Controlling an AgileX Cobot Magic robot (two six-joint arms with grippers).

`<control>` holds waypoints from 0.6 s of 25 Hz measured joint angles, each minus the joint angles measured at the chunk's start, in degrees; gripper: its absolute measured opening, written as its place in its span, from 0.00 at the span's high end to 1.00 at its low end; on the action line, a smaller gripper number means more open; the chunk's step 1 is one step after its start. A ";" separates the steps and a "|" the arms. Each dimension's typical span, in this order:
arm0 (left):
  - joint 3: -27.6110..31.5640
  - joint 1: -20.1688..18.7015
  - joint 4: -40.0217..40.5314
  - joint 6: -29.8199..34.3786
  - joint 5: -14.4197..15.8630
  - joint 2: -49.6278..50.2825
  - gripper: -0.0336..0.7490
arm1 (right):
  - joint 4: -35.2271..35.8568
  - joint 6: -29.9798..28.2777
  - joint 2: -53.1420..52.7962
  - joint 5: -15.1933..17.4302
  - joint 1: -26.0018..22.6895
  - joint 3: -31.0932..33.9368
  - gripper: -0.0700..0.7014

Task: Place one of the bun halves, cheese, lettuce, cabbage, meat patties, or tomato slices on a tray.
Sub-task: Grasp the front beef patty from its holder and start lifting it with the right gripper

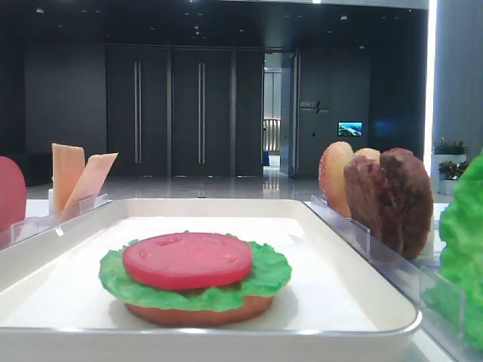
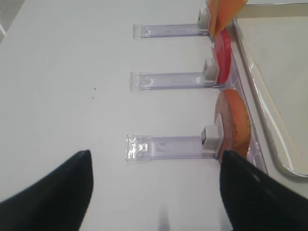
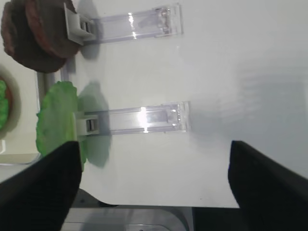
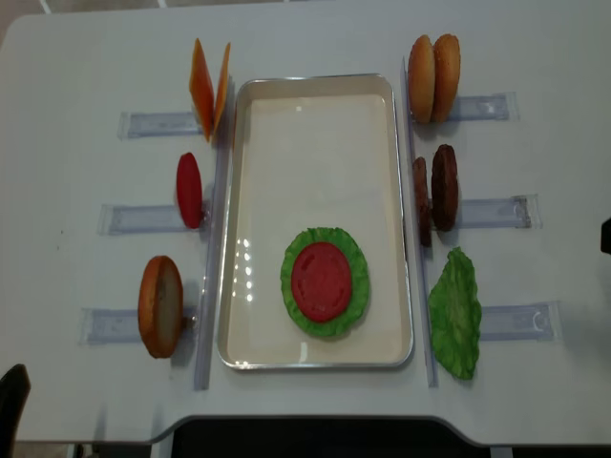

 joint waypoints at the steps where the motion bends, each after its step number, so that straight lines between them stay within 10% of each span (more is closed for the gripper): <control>1: 0.00 0.00 0.00 0.00 0.00 0.00 0.15 | 1.14 -0.86 1.99 0.00 0.00 -1.04 0.15; 8: 0.00 0.00 0.00 0.00 0.00 0.00 0.15 | 3.62 -3.90 12.38 -0.53 0.00 -5.48 0.15; 15: 0.00 0.00 0.00 0.00 -0.04 0.00 0.17 | -0.89 -4.09 15.88 -7.84 3.21 -6.26 0.15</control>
